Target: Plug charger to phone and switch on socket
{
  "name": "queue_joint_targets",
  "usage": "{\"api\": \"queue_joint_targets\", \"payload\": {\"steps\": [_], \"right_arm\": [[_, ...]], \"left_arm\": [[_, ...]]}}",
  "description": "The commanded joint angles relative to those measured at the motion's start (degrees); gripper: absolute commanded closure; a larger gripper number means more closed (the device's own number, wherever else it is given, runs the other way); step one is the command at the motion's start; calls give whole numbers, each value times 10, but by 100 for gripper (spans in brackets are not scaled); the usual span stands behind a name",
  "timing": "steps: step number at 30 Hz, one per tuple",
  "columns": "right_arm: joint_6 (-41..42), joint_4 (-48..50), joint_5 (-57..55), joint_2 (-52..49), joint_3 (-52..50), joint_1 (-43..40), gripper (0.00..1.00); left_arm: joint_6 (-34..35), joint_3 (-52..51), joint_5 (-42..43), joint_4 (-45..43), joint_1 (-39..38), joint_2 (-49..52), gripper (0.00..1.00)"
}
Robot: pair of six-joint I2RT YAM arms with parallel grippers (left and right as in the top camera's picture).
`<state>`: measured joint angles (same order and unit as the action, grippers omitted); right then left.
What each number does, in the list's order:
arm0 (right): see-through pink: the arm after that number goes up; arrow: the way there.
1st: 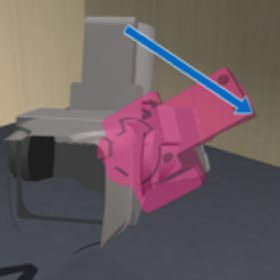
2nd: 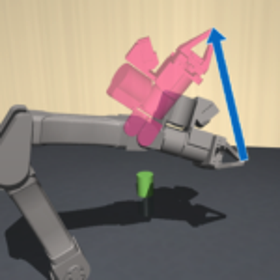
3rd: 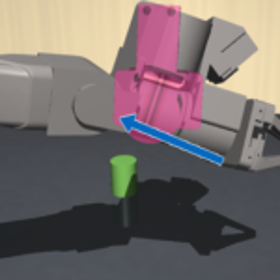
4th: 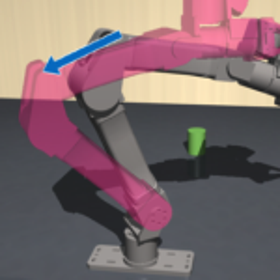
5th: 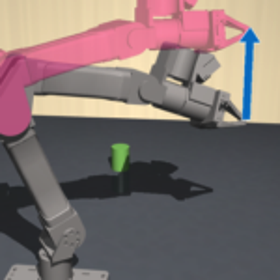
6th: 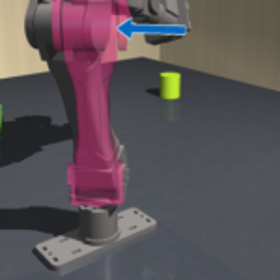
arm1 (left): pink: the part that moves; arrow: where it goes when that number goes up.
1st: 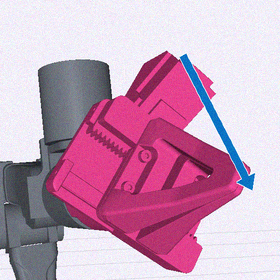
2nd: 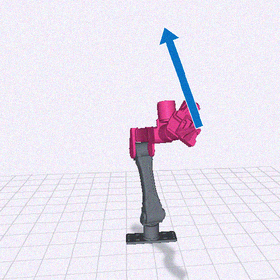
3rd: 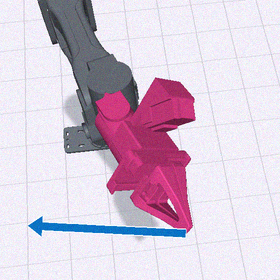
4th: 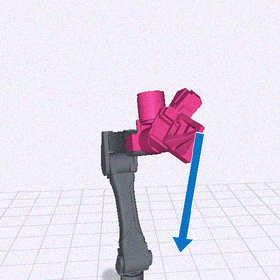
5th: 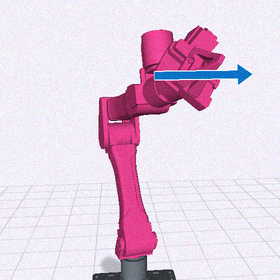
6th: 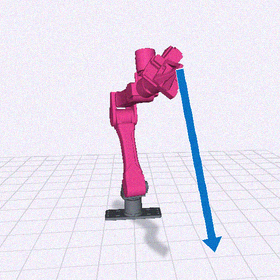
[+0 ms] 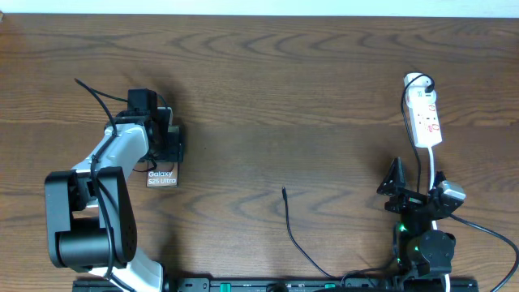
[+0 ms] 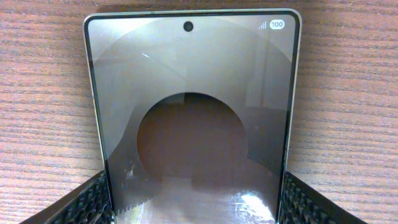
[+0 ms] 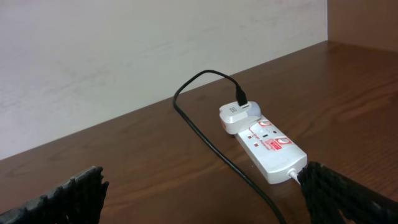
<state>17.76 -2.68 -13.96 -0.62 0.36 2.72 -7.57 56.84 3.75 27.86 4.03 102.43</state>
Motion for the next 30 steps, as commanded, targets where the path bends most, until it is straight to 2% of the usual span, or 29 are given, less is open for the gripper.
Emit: {"api": "queue_joint_targets", "payload": {"steps": [1,12,27,28,30], "right_arm": [[-2,-2,-7,3,0,4,1],[-2,-2,-7,3,0,4,1],[-2,-2,-7,3,0,4,1],[-2,-2,-7,3,0,4,1],[-2,-2,-7,3,0,4,1]], "left_arm": [[-3,-15,3,3,2,5,34],[-3,-15,3,3,2,5,36],[-3,-15,3,3,2,5,44],[-3,-15,3,3,2,5,47],[-3,-15,3,3,2,5,59]]}}
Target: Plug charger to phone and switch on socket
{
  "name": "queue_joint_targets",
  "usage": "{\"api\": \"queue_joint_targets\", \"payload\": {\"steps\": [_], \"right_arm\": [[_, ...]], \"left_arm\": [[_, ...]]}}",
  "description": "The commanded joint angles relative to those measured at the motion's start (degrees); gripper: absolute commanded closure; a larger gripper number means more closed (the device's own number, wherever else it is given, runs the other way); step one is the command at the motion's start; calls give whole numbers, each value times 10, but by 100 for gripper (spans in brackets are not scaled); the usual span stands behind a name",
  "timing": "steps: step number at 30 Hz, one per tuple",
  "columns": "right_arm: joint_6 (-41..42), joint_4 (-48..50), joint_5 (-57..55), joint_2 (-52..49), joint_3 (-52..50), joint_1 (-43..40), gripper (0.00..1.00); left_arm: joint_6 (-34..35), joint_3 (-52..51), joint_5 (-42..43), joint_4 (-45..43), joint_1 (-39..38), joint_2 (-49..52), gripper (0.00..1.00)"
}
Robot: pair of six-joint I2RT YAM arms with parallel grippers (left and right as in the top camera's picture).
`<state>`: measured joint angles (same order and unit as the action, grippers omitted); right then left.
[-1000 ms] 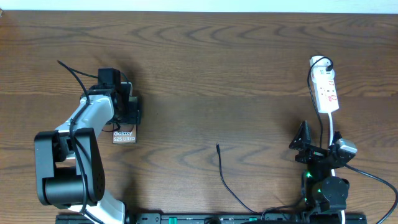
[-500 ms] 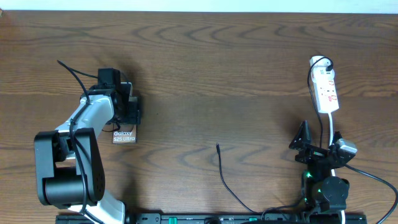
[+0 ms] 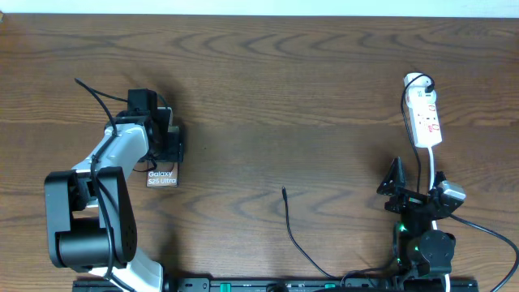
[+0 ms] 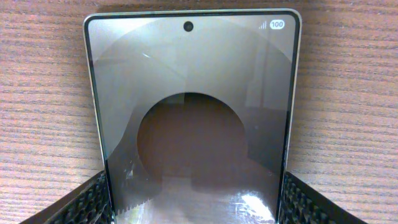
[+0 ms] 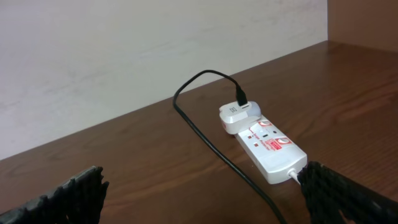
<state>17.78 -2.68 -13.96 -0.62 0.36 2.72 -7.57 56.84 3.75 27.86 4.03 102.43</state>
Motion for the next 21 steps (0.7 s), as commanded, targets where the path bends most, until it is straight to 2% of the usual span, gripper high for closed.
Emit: {"api": "queue_joint_targets", "payload": {"steps": [1,3,4,5,15,21], "right_arm": [[-2,-2,-7,3,0,4,1],[-2,-2,-7,3,0,4,1],[-2,-2,-7,3,0,4,1],[-2,-2,-7,3,0,4,1],[-2,-2,-7,3,0,4,1],[-2,-2,-7,3,0,4,1]], "left_arm": [[-3,-15,3,2,2,5,68],[-3,-15,3,2,2,5,81],[-3,-15,3,1,2,5,91],[-3,-15,3,0,2,5,92],[-3,-8,3,-1,2,1,93],[-3,13,3,-1,2,-39,92]]}}
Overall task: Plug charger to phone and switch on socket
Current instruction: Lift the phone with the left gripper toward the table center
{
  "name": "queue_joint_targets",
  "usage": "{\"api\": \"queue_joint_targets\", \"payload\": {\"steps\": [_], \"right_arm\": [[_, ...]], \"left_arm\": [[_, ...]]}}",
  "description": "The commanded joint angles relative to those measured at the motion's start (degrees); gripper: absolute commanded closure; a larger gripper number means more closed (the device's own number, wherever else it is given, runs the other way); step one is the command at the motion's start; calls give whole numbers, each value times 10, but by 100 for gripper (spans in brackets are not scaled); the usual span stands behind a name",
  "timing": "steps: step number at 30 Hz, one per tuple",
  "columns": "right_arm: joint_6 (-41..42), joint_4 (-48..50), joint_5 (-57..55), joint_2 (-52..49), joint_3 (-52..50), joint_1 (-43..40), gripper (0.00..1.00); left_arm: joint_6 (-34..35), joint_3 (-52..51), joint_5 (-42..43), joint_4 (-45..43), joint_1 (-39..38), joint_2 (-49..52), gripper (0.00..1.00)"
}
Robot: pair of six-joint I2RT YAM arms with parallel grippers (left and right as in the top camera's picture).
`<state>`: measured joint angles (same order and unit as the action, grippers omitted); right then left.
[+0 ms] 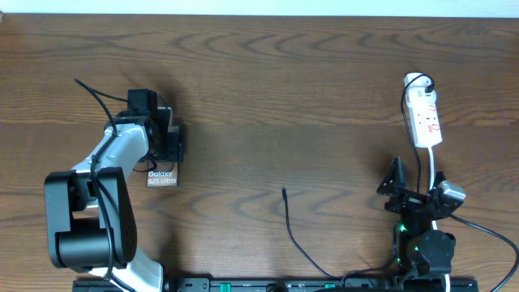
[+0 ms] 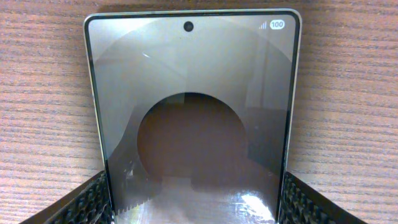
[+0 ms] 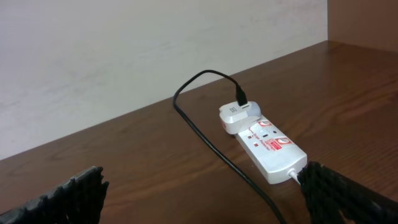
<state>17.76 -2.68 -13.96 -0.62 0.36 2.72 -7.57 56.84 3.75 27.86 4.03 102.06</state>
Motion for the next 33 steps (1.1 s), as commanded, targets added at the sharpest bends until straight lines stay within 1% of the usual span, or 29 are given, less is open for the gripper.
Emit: {"api": "queue_joint_targets", "payload": {"steps": [1,6,11,14,17,19,21,22,25,29,33], "right_arm": [[-2,-2,-7,3,0,4,1],[-2,-2,-7,3,0,4,1],[-2,-2,-7,3,0,4,1],[-2,-2,-7,3,0,4,1],[-2,-2,-7,3,0,4,1],[-2,-2,-7,3,0,4,1],[-2,-2,-7,3,0,4,1],[-2,-2,-7,3,0,4,1],[-2,-2,-7,3,0,4,1],[-2,-2,-7,3,0,4,1],[-2,-2,-7,3,0,4,1]], "left_arm": [[-3,15,3,-1,2,-46,93],[2,15,3,8,2,-107,93],[41,15,9,34,2,-142,93],[58,15,62,51,2,-150,93],[88,15,135,64,2,-151,93],[121,15,203,69,2,-151,93],[161,15,252,68,2,-151,93],[213,15,279,68,2,-151,93],[302,15,320,68,2,-151,93],[391,15,401,57,2,-151,93],[477,15,490,20,2,-151,93]]}}
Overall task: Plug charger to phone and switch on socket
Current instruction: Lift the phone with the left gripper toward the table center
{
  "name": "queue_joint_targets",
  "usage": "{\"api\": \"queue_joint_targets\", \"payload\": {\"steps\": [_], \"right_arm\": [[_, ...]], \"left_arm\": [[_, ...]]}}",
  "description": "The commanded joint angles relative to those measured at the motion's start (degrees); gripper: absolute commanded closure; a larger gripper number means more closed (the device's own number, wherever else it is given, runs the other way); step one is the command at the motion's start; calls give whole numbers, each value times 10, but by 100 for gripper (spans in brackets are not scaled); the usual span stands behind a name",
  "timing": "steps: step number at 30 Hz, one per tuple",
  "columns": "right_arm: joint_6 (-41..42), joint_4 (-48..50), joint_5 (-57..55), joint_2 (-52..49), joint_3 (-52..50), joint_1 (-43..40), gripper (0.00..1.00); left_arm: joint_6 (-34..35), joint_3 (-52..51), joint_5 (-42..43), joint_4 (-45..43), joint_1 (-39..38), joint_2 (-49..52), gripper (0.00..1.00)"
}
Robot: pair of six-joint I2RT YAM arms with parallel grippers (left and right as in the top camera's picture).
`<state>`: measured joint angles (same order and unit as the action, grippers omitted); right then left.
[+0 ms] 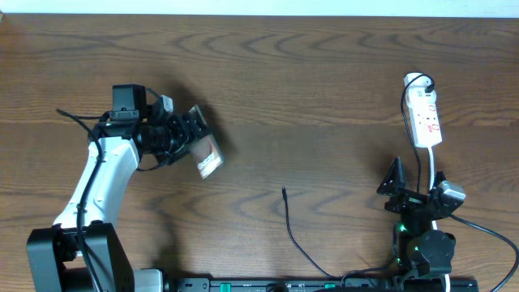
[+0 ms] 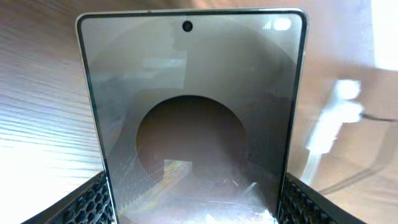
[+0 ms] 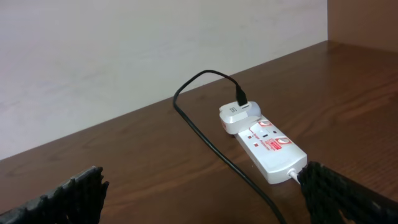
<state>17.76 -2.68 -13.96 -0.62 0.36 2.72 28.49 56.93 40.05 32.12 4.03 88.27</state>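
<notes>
My left gripper (image 1: 188, 139) is shut on the phone (image 1: 207, 152), holding it lifted and tilted at the table's left middle. In the left wrist view the phone's dark screen (image 2: 189, 112) fills the frame between the fingers (image 2: 93, 199). The black charger cable ends in a free plug (image 1: 284, 191) near the table's front middle. The white socket strip (image 1: 425, 118) lies at the far right with the charger adapter (image 3: 235, 116) plugged in. My right gripper (image 1: 401, 191) stands open at the front right, below the socket strip (image 3: 270, 146).
The black cable (image 3: 211, 140) runs from the adapter along the strip's side toward my right arm. A white wall (image 3: 124, 56) stands behind the table's far edge. The arm bases sit along the front edge (image 1: 259, 284).
My left gripper, which held the phone flat on the table, has raised it, moved right and turned it; the socket strip now shows behind the phone in the wrist view. The right arm is unchanged.
Through the three earlier moments my left gripper stayed shut on the phone lying flat at the left, and my right gripper stood open by the socket strip. Now the phone is off the table, tilted and further right.
</notes>
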Motion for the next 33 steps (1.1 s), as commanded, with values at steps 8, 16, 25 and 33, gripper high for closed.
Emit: {"api": "queue_joint_targets", "payload": {"steps": [8,16,25,33], "right_arm": [[-2,-2,-7,3,0,4,1],[-2,-2,-7,3,0,4,1],[3,-2,-2,3,0,4,1],[5,-6,82,3,0,4,1]], "left_arm": [[291,14,264,-111,2,-13,93],[398,14,308,-119,2,-13,93],[440,14,316,-121,2,-13,93],[488,14,343,-122,2,-13,93]]}}
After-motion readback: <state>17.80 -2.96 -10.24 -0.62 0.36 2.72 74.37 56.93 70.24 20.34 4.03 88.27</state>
